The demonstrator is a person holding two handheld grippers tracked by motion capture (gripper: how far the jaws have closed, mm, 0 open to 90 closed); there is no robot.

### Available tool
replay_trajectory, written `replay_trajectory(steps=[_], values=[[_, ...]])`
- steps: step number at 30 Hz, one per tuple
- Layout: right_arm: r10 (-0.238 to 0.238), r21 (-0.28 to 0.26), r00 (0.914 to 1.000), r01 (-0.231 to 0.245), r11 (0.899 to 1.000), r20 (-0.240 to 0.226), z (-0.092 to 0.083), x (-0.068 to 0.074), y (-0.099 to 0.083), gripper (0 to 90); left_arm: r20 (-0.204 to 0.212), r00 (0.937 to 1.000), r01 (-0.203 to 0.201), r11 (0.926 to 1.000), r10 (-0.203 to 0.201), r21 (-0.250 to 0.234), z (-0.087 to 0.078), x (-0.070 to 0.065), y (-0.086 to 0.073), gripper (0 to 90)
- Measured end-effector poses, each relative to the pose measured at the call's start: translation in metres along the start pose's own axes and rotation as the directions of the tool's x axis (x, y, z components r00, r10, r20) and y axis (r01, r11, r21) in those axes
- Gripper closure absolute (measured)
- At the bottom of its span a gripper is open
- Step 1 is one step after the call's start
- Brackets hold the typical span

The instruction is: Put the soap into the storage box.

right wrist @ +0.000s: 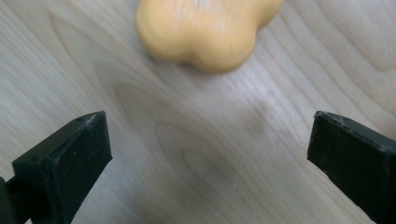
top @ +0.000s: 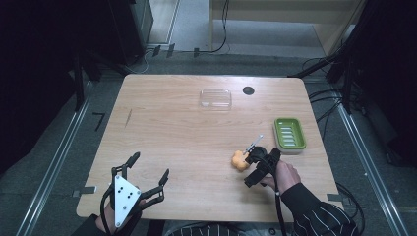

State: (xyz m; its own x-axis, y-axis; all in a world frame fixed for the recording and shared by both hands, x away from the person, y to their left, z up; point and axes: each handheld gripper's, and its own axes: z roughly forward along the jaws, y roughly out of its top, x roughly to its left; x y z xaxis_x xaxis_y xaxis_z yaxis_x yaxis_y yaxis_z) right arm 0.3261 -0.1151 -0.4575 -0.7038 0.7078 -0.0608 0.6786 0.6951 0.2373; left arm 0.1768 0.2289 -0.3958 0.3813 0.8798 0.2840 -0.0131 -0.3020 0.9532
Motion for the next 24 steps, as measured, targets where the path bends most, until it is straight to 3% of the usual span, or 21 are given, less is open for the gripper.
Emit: replay_trajectory(steps=[6, 14, 19, 20, 24], values=[[-0.004, 0.007, 0.9999, 0.004, 1.0, -0.013, 0.007, 0.0, 0.011, 0.3, 0.002, 1.0, 0.001, 1.0, -0.001, 0.0, 0.0, 0.0, 0.0, 13.0], [0.037, -0.014, 0.9992, -0.038, 0.999, -0.015, 0.012, -0.002, 0.025, 1.4, 0.0, 1.0, 0.0, 1.0, 0.0, 0.001, 0.0, 0.0, 0.0, 13.0], [0.062, -0.031, 0.9981, -0.062, 0.998, -0.009, 0.016, -0.004, 0.033, 8.6, -0.001, 1.0, 0.003, 1.0, -0.003, -0.002, 0.0, 0.0, 0.0, 13.0], [0.059, -0.037, 0.9982, -0.059, 0.998, -0.003, 0.016, -0.004, 0.035, 14.5, -0.001, 1.0, 0.003, 1.0, -0.003, -0.001, 0.0, 0.0, 0.0, 13.0], [0.07, -0.024, 0.9973, -0.071, 0.997, -0.02, 0.016, -0.004, 0.036, 20.5, -0.003, 1.0, 0.008, 1.0, -0.008, -0.002, -0.001, 0.001, 0.0, 13.0]])
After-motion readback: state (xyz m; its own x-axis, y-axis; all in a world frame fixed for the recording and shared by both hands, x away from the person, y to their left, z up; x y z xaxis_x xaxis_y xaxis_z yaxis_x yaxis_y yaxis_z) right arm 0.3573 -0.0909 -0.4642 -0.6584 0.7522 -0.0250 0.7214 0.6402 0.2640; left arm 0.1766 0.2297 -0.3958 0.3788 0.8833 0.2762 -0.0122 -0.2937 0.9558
